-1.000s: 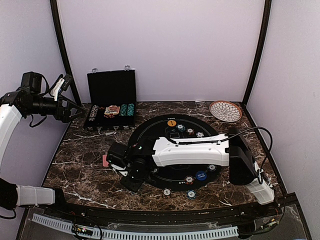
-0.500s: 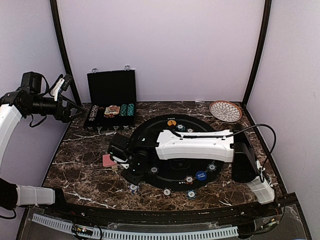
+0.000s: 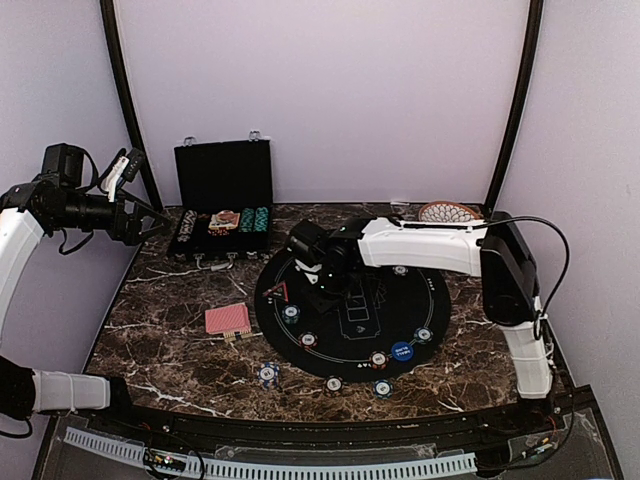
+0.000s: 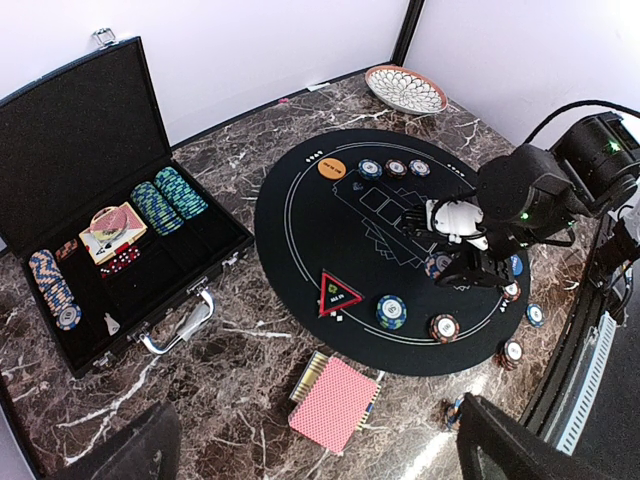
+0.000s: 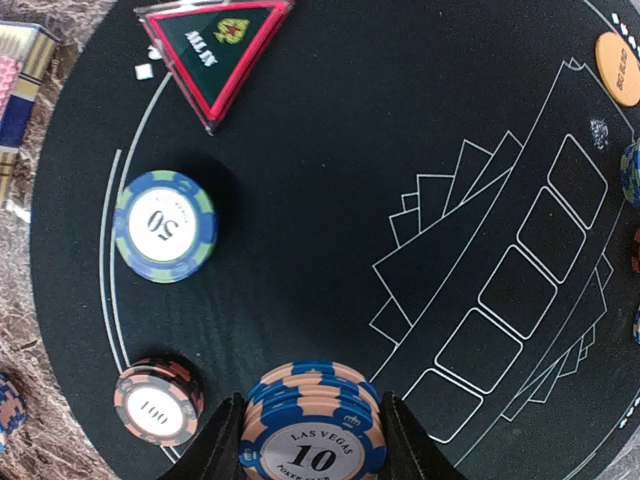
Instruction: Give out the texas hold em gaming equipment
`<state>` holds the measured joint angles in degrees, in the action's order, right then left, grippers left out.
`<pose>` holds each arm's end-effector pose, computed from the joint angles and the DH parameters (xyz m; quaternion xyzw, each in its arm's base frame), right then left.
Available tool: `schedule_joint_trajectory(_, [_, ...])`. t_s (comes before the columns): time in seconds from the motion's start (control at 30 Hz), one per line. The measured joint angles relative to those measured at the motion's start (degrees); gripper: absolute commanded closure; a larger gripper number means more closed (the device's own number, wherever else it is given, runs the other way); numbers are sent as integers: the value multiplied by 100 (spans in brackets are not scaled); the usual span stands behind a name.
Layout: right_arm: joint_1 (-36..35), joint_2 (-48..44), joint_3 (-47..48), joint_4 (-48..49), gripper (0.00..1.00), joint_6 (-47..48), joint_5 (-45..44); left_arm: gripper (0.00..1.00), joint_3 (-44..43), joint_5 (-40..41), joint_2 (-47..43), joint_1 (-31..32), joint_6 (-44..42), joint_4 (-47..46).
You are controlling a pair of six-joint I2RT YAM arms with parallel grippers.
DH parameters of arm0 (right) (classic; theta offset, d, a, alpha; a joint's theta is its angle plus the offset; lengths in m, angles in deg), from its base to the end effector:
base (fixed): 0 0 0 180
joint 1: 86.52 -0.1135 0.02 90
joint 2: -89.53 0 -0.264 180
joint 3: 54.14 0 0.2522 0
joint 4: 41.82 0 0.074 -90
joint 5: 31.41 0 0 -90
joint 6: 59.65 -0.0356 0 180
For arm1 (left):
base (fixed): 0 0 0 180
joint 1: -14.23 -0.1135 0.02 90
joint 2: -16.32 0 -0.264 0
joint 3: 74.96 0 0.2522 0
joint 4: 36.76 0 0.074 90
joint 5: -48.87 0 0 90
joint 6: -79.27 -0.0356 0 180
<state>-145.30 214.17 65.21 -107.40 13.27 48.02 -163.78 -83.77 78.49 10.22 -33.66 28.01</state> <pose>0.2424 0.3874 0.2045 -0.3352 0.9231 0.0301 0.1863 0.2022 -0.0100 0.3982 0.2946 0.8002 -0.2230 0.4724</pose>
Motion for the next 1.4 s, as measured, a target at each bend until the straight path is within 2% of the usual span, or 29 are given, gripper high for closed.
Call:
schedule_joint_trajectory(0.47, [105,658,98,409,87,2,190,1,0,0,0,0,0,0])
schedule_joint_trajectory(0.57, [127,695,127,420,79,-4,245,1,0,0,0,0,0,0])
schedule_joint_trajectory(0.7, [133,710,136,463,61,-13,304,1,0,0,0,0,0,0])
schedule_joint_trajectory(0.87, [133,715,151,468,48,-17,306,1,0,0,0,0,0,-2])
schedule_joint_trajectory(0.97, [142,715,236,426,44,-13,304,1,0,0,0,0,0,0])
schedule_joint_trajectory(1.27, [81,531,431,251,43,-15,254,1,0,0,0,0,0,0])
schedule_joint_trajectory(1.4, [-247,125,433,103,34,-61,94,1,0,0,0,0,-2,0])
